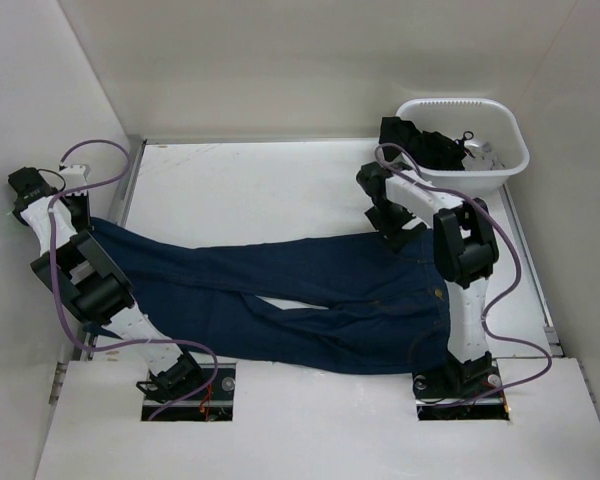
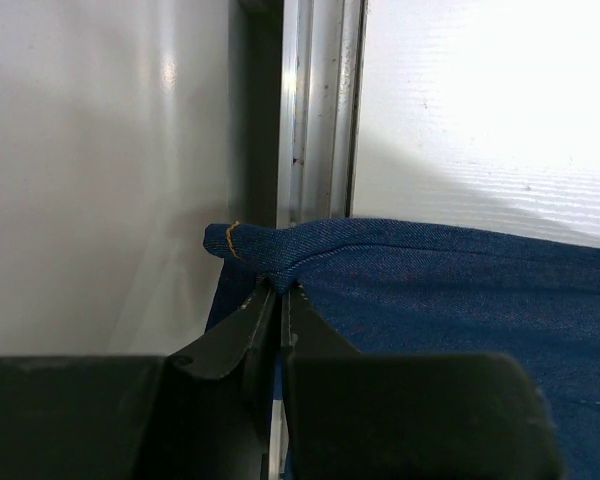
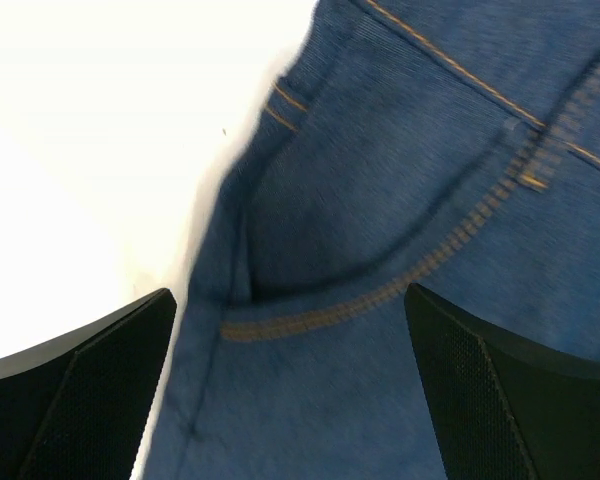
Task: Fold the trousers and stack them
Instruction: Fold the trousers
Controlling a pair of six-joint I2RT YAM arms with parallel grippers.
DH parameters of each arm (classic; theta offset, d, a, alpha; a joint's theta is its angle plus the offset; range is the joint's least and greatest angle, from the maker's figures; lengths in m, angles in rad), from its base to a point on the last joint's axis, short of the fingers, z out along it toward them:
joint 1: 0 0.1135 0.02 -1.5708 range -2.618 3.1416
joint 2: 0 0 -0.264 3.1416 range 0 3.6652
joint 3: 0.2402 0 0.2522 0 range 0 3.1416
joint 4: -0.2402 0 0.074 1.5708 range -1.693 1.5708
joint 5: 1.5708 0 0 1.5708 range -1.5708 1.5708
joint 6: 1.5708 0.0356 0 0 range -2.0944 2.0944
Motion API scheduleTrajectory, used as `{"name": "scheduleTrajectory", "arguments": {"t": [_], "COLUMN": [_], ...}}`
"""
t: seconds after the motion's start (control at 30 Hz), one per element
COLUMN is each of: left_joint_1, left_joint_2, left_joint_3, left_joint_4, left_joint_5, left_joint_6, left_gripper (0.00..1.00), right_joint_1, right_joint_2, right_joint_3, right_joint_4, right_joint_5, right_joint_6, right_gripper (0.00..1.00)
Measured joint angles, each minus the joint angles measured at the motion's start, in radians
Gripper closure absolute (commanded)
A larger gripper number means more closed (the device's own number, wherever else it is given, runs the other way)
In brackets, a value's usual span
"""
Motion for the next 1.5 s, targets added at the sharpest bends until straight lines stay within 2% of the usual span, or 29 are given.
{"name": "scheduleTrajectory", "arguments": {"t": [0.17, 0.2, 0.23, 0.3, 0.33, 0.37, 0.4, 0.67, 0.83, 1.03, 1.17, 1.27, 1.37, 1.5], "left_joint_1": [0.001, 0.001, 0.001, 0.001, 0.001, 0.001, 0.002, 0.003, -0.014, -0.146, -0.245, -0.275, -0.274, -0.236], "left_joint_2": [0.0, 0.0, 0.0, 0.0, 0.0, 0.0, 0.0, 0.0, 0.0, 0.0, 0.0, -0.004, -0.04, -0.18], "left_joint_3": [0.003, 0.005, 0.007, 0.012, 0.014, 0.014, 0.015, 0.015, 0.016, 0.022, 0.053, 0.06, 0.011, -0.154], "left_joint_4": [-0.002, -0.004, -0.006, -0.009, -0.009, -0.009, -0.009, -0.006, 0.032, 0.195, 0.32, 0.387, 0.435, 0.446], "left_joint_5": [0.0, 0.0, 0.0, 0.001, 0.001, 0.001, 0.001, 0.011, 0.079, 0.134, 0.145, 0.158, 0.172, 0.201], "left_joint_6": [-0.002, -0.002, -0.002, -0.002, -0.002, -0.002, -0.002, -0.005, -0.023, -0.061, -0.097, -0.106, -0.092, -0.014], "left_gripper": [0.98, 0.98, 0.98, 0.98, 0.98, 0.98, 0.98, 1.0, 1.0, 1.0, 1.0, 1.0, 1.0, 1.0], "right_joint_1": [-0.002, -0.002, -0.002, 0.002, 0.003, 0.006, 0.008, 0.01, -0.027, -0.146, -0.224, -0.248, -0.251, -0.278], "right_joint_2": [0.046, 0.049, 0.052, 0.061, 0.063, 0.065, 0.065, -0.077, -0.252, -0.396, -0.42, -0.426, -0.444, -0.511], "right_joint_3": [0.032, 0.035, 0.036, 0.043, 0.043, 0.042, 0.037, -0.125, -0.141, -0.18, -0.238, -0.276, -0.325, -0.414], "right_joint_4": [-0.013, -0.014, -0.014, -0.012, -0.006, 0.001, 0.005, 0.079, 0.129, 0.35, 0.462, 0.527, 0.597, 0.672], "right_joint_5": [-0.007, -0.016, -0.025, -0.042, -0.051, -0.059, -0.063, -0.026, 0.091, 0.154, 0.158, 0.151, 0.135, 0.075], "right_joint_6": [0.009, 0.009, 0.008, 0.009, 0.008, 0.014, 0.016, 0.018, -0.099, -0.258, -0.321, -0.378, -0.451, -0.545], "right_gripper": [0.0, 0.05, 0.18, 0.68, 0.86, 0.97, 1.0, 1.0, 1.0, 1.0, 1.0, 1.0, 1.0, 0.98]}}
